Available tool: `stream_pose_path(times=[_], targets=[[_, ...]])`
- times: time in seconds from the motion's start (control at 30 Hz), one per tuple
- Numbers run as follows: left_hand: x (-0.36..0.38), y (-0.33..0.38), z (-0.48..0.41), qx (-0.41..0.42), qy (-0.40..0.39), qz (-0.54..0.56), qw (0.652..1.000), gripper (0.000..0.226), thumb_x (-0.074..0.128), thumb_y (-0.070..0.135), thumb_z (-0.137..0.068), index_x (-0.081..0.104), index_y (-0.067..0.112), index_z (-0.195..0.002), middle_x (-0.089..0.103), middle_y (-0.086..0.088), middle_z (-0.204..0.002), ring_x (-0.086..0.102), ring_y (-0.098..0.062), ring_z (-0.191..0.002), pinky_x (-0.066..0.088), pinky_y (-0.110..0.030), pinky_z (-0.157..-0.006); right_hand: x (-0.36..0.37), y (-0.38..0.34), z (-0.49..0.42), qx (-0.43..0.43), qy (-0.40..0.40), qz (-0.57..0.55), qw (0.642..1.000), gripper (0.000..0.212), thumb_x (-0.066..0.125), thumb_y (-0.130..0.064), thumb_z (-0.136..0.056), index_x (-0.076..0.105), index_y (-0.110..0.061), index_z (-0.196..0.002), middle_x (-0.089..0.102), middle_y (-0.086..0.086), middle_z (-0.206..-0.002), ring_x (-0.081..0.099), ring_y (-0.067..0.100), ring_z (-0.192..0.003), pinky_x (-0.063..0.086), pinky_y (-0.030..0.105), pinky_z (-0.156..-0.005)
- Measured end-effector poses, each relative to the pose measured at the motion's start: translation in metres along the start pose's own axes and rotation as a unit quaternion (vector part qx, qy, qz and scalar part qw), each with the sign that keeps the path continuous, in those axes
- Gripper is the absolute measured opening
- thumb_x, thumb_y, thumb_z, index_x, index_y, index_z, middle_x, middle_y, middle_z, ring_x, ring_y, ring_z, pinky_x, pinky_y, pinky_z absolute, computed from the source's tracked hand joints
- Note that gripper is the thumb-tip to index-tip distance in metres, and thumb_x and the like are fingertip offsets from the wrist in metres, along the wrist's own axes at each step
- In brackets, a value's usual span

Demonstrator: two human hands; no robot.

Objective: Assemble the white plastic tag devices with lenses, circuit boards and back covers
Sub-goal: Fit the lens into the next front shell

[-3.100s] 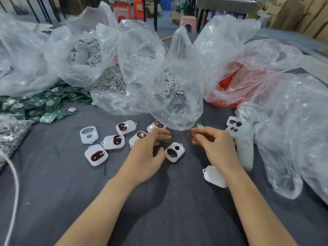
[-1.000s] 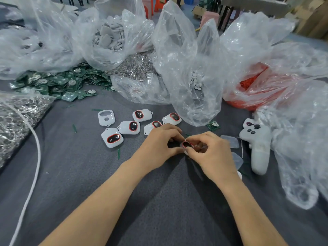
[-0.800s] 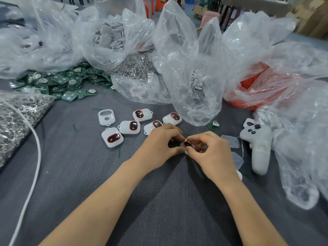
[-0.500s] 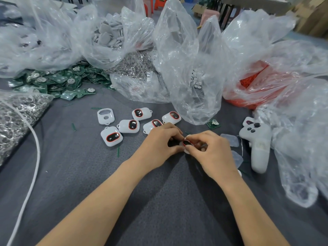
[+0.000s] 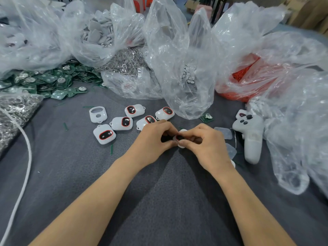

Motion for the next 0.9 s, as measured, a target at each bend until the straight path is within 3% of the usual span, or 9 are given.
stream_pose_path(times=[0.23, 0.4, 0.53, 0.6, 0.73, 0.9], targets=[[-0.001, 0.003, 0.001, 0.006, 0.000, 0.016, 1.000, 0.017, 0.075, 0.007, -0.079, 0.071, 0.010, -0.096, 0.067, -0.002, -0.092, 0.062, -0.011, -0.086, 0.048, -0.024, -0.081, -0.002, 0.003, 0.000, 0.002, 0.013, -0.023, 1.000, 0.021, 0.084, -0.011, -0.068, 0.076, -0.022, -0.084, 0.067, -0.010, -0.078, 0.063, 0.000, -0.071, 0.045, 0.007, -0.066], [-0.001, 0.003, 0.000, 0.024, -0.016, 0.003, 1.000, 0.012, 0.075, 0.004, -0.079, 0.072, 0.010, -0.089, 0.065, -0.003, -0.095, 0.061, -0.014, -0.086, 0.048, -0.029, -0.083, -0.002, 0.004, 0.000, 0.006, 0.004, -0.026, 1.000, 0.031, 0.085, -0.010, -0.067, 0.069, -0.036, -0.074, 0.068, -0.009, -0.078, 0.063, 0.004, -0.070, 0.048, 0.009, -0.066], [-0.002, 0.003, -0.001, 0.035, -0.031, -0.009, 0.999, 0.013, 0.074, 0.003, -0.079, 0.072, 0.012, -0.088, 0.066, -0.004, -0.095, 0.061, -0.016, -0.085, 0.048, -0.030, -0.082, -0.006, 0.014, -0.003, 0.069, -0.069, -0.129, 0.987, 0.027, 0.076, 0.001, -0.075, 0.075, -0.025, -0.082, 0.075, -0.002, -0.080, 0.071, 0.012, -0.076, 0.054, 0.023, -0.075], [-0.002, 0.003, -0.002, 0.037, -0.034, -0.014, 0.999, 0.013, 0.074, 0.004, -0.079, 0.072, 0.012, -0.088, 0.065, -0.003, -0.094, 0.060, -0.015, -0.084, 0.047, -0.029, -0.081, -0.006, 0.017, -0.005, 0.077, -0.078, -0.125, 0.986, 0.026, 0.075, 0.002, -0.076, 0.074, -0.023, -0.082, 0.074, -0.001, -0.077, 0.070, 0.014, -0.072, 0.056, 0.026, -0.074], [-0.002, 0.002, -0.002, 0.039, -0.033, -0.020, 0.998, 0.011, 0.073, 0.002, -0.079, 0.071, 0.009, -0.087, 0.064, -0.003, -0.093, 0.059, -0.014, -0.083, 0.046, -0.027, -0.080, -0.006, 0.020, -0.007, 0.104, -0.076, -0.131, 0.983, 0.014, 0.078, -0.002, -0.074, 0.071, -0.014, -0.077, 0.071, 0.005, -0.069, 0.062, 0.013, -0.060, 0.054, 0.026, -0.064], [-0.002, 0.004, -0.003, 0.042, -0.043, -0.031, 0.998, 0.011, 0.073, 0.003, -0.079, 0.070, 0.010, -0.088, 0.063, -0.002, -0.092, 0.058, -0.013, -0.083, 0.046, -0.024, -0.080, -0.006, 0.020, -0.014, 0.123, -0.107, -0.123, 0.979, 0.016, 0.078, -0.001, -0.074, 0.068, -0.012, -0.068, 0.069, 0.009, -0.065, 0.058, 0.009, -0.054, 0.049, 0.019, -0.053]])
Point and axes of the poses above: each hand's wrist, its own z-axis away from the middle knuckle, its own x-axis out of the palm, y = z × x, the point moved 4 cm from there along -z, towards the middle knuckle
